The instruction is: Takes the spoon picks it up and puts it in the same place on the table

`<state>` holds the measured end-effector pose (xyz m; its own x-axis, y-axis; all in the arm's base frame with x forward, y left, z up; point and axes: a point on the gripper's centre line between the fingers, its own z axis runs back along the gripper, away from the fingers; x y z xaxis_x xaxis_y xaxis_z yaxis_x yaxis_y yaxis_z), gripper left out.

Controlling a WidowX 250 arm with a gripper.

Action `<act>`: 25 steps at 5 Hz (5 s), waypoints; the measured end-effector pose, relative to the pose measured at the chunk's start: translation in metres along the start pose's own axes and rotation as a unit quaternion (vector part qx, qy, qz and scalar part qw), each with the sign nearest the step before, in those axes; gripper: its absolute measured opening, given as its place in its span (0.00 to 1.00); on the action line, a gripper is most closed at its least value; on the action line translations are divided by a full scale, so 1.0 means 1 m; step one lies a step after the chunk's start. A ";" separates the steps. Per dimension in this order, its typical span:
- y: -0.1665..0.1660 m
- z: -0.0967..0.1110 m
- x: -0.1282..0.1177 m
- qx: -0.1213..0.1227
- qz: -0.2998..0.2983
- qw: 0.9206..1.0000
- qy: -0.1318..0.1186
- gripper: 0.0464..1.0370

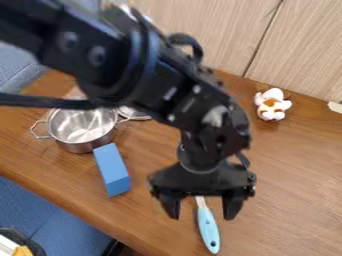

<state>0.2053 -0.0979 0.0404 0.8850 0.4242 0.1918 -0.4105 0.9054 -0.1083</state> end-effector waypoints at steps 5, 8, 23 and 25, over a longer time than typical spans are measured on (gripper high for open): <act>-0.010 -0.033 -0.004 0.046 0.112 0.993 0.009 0.65; -0.006 -0.030 -0.002 0.026 0.098 0.995 0.018 0.29; -0.077 -0.048 0.124 -0.041 0.078 0.994 0.066 0.29; -0.051 -0.025 0.130 -0.036 0.121 0.991 0.043 0.29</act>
<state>0.3472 -0.0895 0.0467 0.7788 0.6236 0.0680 -0.5996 0.7719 -0.2115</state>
